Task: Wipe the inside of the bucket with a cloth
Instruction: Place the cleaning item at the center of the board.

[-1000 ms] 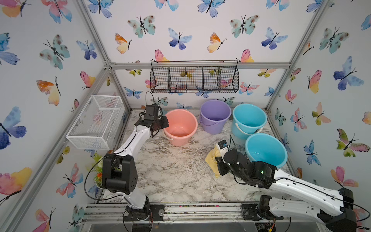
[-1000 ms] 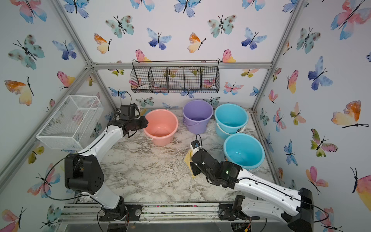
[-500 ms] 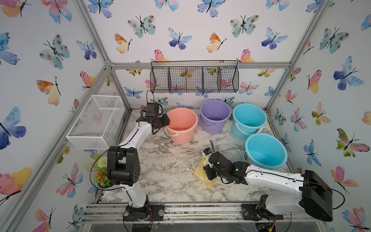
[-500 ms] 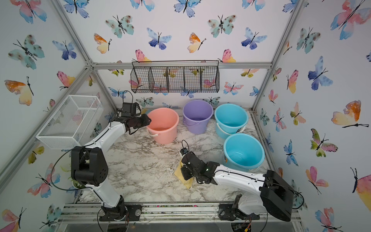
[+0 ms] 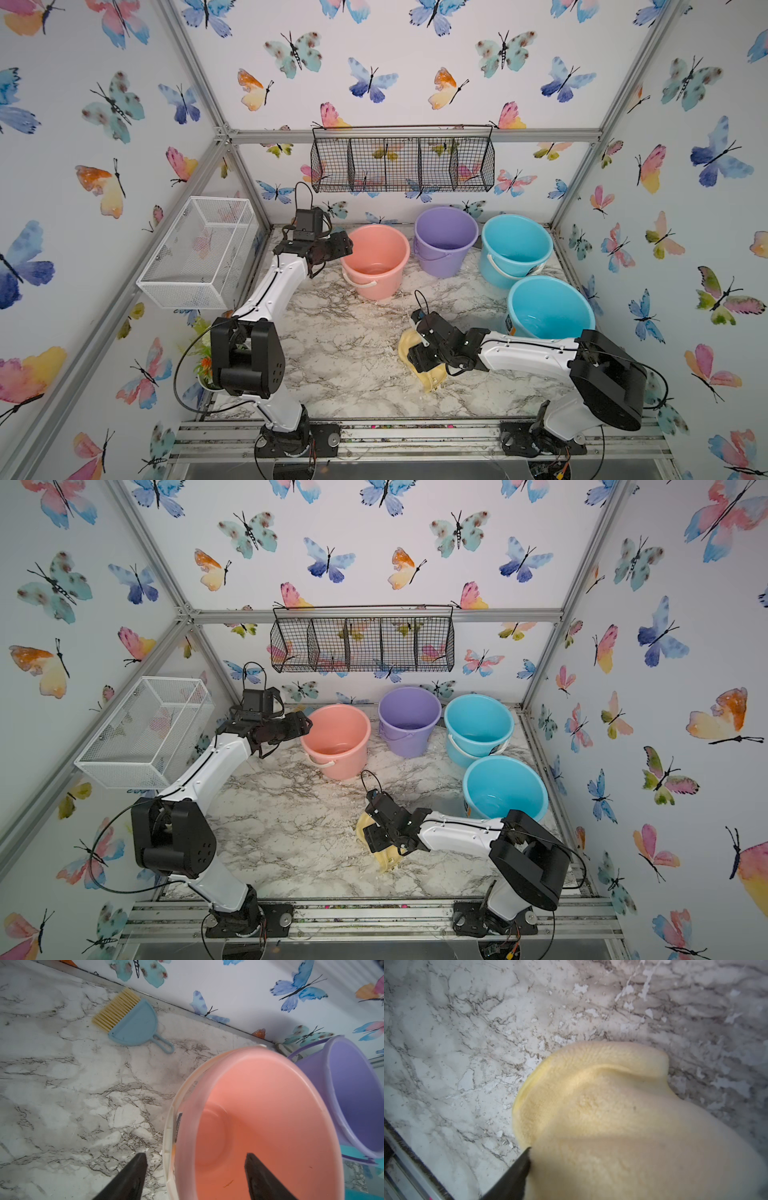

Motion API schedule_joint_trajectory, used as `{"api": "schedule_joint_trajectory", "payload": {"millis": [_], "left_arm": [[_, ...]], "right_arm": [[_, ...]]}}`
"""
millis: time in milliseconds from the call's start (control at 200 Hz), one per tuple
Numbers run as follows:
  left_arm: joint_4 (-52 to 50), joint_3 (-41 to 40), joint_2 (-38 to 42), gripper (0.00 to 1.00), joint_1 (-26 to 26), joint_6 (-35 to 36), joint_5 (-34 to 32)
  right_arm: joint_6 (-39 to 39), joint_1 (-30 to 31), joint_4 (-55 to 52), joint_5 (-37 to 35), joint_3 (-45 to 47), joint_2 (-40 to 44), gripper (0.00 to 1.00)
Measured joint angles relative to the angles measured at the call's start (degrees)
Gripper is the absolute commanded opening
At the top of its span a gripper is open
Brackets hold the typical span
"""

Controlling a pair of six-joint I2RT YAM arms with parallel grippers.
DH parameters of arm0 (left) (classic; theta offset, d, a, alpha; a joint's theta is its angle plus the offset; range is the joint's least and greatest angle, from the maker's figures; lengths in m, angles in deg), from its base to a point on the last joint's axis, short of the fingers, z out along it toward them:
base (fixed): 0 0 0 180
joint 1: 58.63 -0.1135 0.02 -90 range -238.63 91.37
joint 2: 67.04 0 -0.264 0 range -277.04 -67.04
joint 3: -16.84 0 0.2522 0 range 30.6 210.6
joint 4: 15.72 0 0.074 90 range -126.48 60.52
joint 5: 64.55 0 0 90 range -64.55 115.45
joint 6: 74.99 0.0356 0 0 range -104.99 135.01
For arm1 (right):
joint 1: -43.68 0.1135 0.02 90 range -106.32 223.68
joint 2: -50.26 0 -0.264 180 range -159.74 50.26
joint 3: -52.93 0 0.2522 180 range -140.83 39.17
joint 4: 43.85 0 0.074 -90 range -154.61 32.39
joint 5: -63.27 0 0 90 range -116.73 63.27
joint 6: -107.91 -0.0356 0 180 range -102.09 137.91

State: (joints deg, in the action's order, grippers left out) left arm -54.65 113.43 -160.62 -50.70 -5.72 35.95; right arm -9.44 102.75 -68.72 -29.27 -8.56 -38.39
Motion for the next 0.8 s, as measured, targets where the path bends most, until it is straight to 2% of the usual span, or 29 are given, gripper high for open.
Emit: {"api": "schedule_joint_trajectory", "payload": {"millis": [70, 255, 415, 495, 611, 711, 796], "left_arm": [[0.04, -0.37, 1.92, 0.82, 0.0, 0.02, 0.07], [0.07, -2.82, 7.52, 0.82, 0.0, -0.13, 0.28], [0.02, -4.42, 10.62, 0.8, 0.02, -0.31, 1.33], [0.0, -5.25, 11.91, 0.77, 0.09, -0.33, 1.75], [-0.74, -6.16, 13.42, 0.72, 0.87, -0.33, 2.38], [-1.97, -7.23, 15.19, 0.7, 2.82, -0.28, 2.78], [-2.62, -9.03, 17.73, 0.68, 6.8, -0.46, 2.84]], "right_arm": [[0.09, 0.0, -0.92, -0.59, -1.11, 1.03, 0.98], [1.07, -0.66, -3.87, -2.51, -4.37, 5.81, 1.0], [1.46, -1.4, -6.51, -4.0, -8.28, 8.33, 0.93], [1.16, -1.6, -8.72, -4.48, -10.54, 8.26, 0.84], [-0.04, -1.77, -10.82, -4.22, -10.99, 8.48, 0.83], [-1.55, -1.77, -11.21, -2.03, -8.72, 8.96, 0.78], [-3.26, -1.77, -10.84, 0.72, -5.35, 9.79, 0.73]]}}
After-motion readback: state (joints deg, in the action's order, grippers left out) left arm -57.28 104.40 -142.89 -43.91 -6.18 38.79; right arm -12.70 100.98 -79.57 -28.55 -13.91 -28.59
